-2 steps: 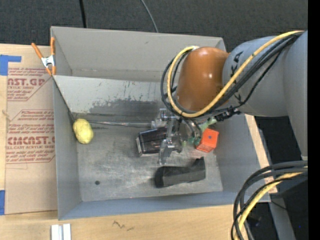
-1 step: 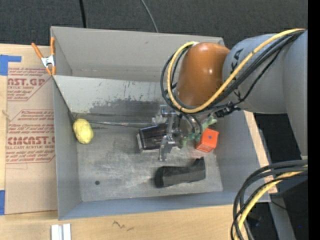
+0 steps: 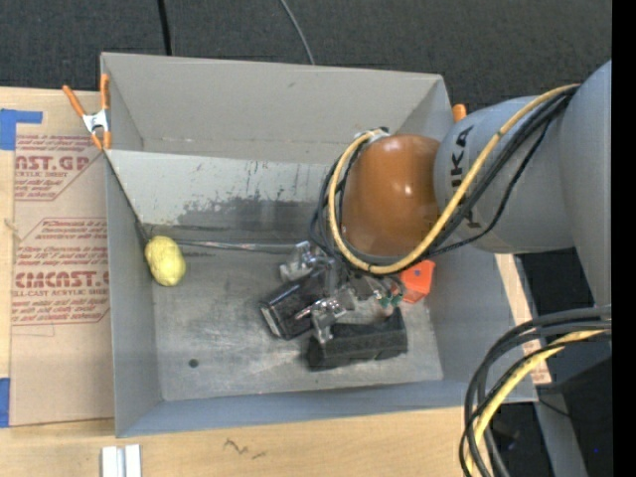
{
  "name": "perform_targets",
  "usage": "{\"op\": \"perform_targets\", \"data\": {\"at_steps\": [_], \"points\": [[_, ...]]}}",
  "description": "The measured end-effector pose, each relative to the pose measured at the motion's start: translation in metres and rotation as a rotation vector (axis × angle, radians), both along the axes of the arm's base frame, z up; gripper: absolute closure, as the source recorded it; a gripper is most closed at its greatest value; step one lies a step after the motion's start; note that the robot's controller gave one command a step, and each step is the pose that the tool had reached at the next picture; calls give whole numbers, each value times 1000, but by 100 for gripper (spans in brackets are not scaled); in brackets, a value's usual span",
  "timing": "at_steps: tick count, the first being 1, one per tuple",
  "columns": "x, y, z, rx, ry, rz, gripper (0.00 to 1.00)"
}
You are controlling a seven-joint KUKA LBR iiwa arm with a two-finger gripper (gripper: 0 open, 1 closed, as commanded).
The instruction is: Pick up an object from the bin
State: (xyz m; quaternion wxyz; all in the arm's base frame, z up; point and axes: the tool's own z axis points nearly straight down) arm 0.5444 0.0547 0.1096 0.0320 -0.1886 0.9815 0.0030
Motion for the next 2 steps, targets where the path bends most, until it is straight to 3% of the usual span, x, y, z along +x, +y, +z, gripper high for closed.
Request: {"op": "perform_targets", "data": {"at_steps": [1,2], "points": [[0,0,0,0,0,0,100],[0,-1,1,-3,17,2,100]]}}
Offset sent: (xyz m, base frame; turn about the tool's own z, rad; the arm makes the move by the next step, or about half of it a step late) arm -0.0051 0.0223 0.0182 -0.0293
